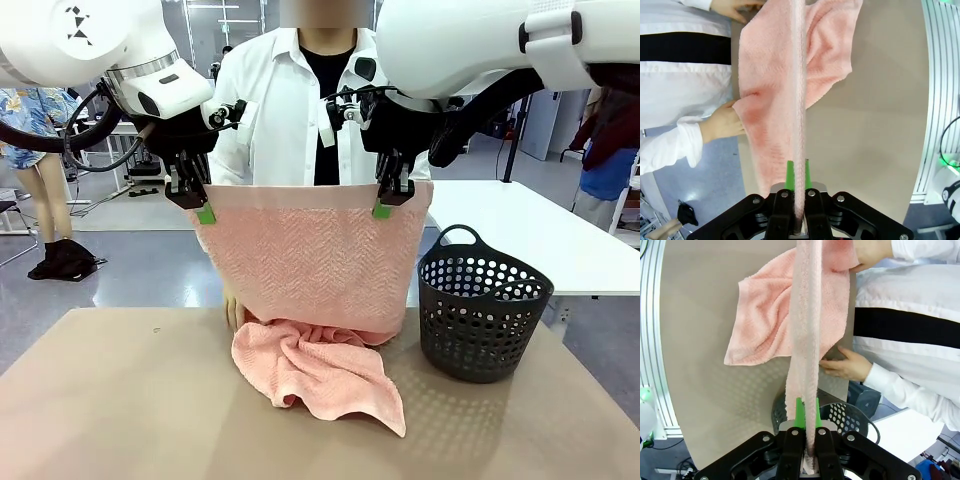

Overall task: Fold the towel.
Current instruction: Release the end of the 100 cm Hotel Towel you were holding and grab the top end of the folded side.

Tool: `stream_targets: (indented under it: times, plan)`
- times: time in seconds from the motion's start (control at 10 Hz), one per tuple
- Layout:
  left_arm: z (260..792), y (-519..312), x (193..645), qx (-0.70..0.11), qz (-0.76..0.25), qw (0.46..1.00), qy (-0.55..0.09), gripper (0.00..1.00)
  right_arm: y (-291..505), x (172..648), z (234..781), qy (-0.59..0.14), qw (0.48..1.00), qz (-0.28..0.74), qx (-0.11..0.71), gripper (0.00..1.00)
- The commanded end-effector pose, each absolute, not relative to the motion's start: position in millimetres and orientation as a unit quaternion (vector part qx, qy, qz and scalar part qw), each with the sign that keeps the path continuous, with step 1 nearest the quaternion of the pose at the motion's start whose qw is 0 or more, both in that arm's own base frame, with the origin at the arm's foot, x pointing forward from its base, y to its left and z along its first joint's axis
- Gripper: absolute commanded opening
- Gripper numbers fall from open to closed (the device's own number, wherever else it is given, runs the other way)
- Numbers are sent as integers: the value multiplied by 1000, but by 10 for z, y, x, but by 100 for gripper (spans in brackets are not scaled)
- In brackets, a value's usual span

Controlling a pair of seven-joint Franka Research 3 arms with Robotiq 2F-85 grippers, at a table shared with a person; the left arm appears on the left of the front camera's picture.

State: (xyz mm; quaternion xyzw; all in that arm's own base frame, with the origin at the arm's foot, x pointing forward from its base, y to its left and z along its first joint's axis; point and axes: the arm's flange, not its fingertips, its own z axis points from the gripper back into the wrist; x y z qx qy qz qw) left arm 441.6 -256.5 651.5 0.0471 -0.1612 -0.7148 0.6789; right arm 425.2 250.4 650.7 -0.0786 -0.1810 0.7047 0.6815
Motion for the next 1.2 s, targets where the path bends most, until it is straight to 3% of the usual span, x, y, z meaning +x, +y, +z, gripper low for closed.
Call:
stream_targets:
  times: [0.0, 1.1]
  plan:
    - [6532, -2557, 4420, 46, -714, 680, -161, 0, 2499, 4257, 6511, -182, 680, 706, -80, 0]
    - [6532, -2557, 4420, 46, -714, 680, -161, 0, 2499, 4257, 6511, -182, 680, 706, -80, 0]
